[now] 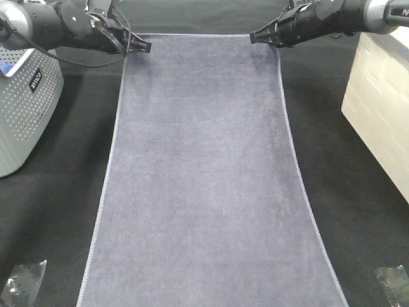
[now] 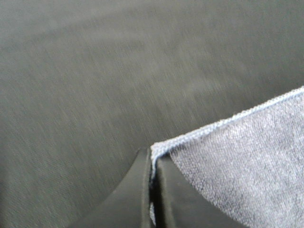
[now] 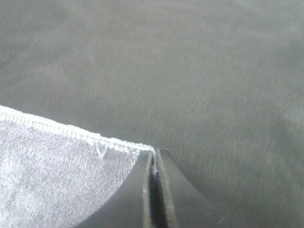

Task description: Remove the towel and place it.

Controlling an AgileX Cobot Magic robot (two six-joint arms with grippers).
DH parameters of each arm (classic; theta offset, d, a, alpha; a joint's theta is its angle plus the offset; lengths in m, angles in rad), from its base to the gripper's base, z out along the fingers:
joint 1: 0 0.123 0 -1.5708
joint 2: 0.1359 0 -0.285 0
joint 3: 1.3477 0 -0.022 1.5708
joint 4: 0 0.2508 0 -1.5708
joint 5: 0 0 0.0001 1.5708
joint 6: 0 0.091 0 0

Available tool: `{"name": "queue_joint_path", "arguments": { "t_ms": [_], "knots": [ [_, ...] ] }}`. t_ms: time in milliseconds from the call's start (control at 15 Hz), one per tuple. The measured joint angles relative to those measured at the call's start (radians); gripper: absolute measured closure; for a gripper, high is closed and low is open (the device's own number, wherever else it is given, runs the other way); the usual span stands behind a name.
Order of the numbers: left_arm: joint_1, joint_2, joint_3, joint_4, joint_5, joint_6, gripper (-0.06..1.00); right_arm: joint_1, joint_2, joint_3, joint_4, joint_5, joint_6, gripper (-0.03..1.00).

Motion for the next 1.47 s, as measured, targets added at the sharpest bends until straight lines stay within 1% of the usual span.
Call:
{"name": "queue_joint_path", "arguments": {
  "t_ms": [200,400,467,733,1267,1467],
  "knots": [
    [-0.001,0.020,-0.009,0.000,-0.041,0.000,0.94,0.001,0.019,-0.053,0.006,-0.025,0.000,0.95],
    [-0.002,0.052,-0.043,0.023,-0.049,0.000,0.94,0.001,0.061,-0.092,0.007,-0.028,0.000,0.95],
    [-0.002,0.067,-0.065,0.030,-0.066,0.000,0.94,0.001,0.075,-0.094,0.007,-0.031,0.000,0.95],
    [-0.002,0.110,-0.106,0.034,-0.066,0.000,0.94,0.001,0.108,-0.102,0.008,-0.049,0.000,0.95],
    [-0.002,0.197,-0.113,0.035,-0.066,0.000,0.94,0.001,0.178,-0.103,0.010,-0.054,0.000,0.95],
    [-0.004,0.218,-0.116,0.035,-0.097,0.000,0.94,0.001,0.178,-0.103,0.010,-0.059,0.000,0.95]
  ]
}}
